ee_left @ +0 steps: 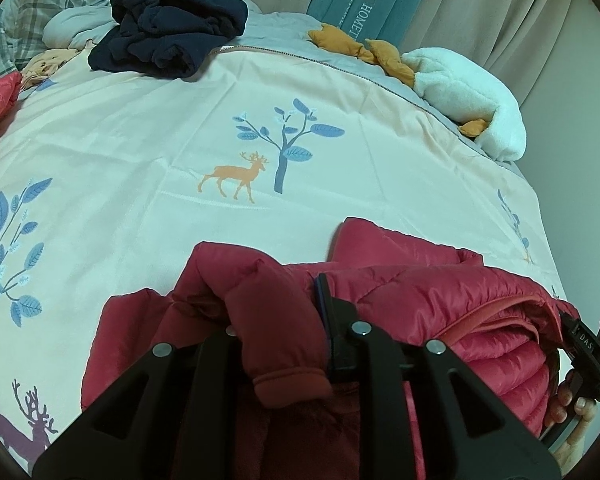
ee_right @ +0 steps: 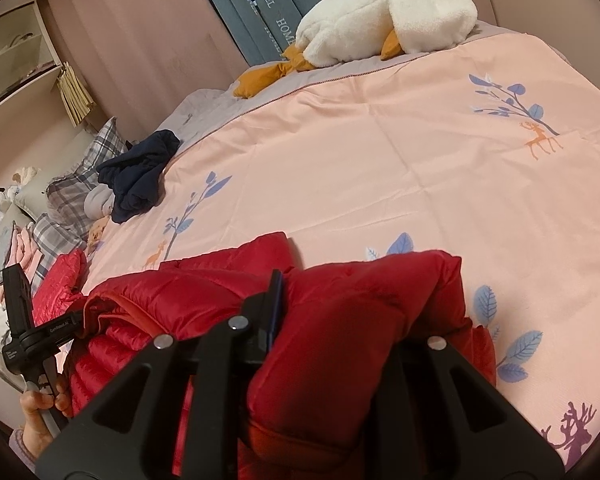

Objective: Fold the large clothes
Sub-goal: 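Carry the hem over the jacket body toward the collar with both grippers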

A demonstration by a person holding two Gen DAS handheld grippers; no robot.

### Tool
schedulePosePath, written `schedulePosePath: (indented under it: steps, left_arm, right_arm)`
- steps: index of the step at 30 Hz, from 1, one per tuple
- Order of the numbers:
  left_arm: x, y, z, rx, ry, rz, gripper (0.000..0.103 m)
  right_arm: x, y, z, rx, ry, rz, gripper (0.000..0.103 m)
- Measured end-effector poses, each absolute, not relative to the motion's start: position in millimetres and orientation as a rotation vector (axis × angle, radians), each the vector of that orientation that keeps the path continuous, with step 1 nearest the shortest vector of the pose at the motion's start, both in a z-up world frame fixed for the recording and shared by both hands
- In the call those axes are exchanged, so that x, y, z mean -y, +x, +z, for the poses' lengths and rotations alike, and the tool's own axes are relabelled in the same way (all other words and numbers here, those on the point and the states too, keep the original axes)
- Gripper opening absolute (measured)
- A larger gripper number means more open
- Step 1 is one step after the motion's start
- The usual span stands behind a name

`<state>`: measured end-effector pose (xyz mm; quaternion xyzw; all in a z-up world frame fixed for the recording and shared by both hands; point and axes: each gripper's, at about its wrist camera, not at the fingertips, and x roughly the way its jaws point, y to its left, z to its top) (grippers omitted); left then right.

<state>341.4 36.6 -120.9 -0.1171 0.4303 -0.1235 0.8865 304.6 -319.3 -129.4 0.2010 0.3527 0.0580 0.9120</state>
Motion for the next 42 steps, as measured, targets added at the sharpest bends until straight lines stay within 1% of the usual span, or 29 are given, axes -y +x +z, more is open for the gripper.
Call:
schedulePosePath:
  steps: [21,42]
  left_arm:
    - [-32,343,-127,-0.900,-0.222,-0.247,0.021]
    - [-31,345,-130,-0.906,-0.209,-0.243,0.022]
  right_arm:
    - [319,304,-138,-0.741,0.419,0.114,0.016]
    - [315,305,-143,-0.757,0.424,0.113,0.019]
